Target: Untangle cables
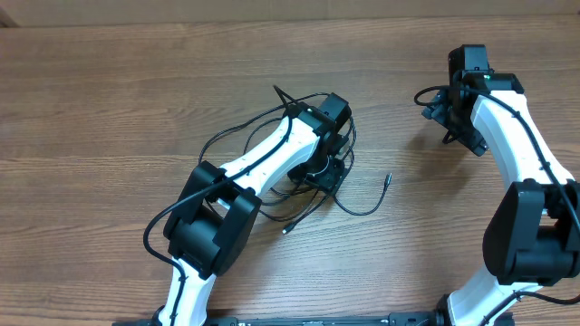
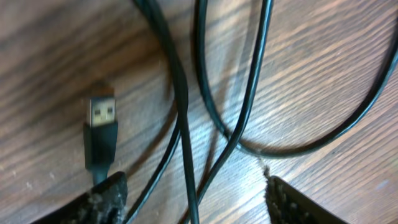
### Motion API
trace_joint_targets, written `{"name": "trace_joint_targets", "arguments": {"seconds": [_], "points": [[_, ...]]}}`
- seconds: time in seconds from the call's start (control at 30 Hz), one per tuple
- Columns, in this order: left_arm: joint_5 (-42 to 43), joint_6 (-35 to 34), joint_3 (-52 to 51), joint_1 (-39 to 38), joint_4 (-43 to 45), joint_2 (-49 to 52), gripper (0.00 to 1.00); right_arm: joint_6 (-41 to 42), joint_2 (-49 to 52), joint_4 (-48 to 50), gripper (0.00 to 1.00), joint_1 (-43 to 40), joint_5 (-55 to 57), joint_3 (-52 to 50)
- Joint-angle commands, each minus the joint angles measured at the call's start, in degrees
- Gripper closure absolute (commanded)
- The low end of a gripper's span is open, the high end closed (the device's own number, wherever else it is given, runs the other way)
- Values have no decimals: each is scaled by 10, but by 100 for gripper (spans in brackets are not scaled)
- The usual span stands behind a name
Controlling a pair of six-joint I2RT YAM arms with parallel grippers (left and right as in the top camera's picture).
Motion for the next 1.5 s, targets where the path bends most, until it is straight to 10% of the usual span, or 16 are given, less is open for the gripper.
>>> {"name": "trace_joint_targets", "arguments": {"seconds": [0.0,1.13,1.27,1.47], "points": [[17,-20,-2,17,20,-7,25,4,-5,3,0,0,6,-1],[-70,-32,-55,45,-39,-7,60,4,-5,3,0,0,6,-1],[-154,-42,-74,45,-35,-7,83,4,-5,3,0,0,6,-1],[-335,-143,-74,59,-63,-7,72,4,-5,3,0,0,6,-1]]}}
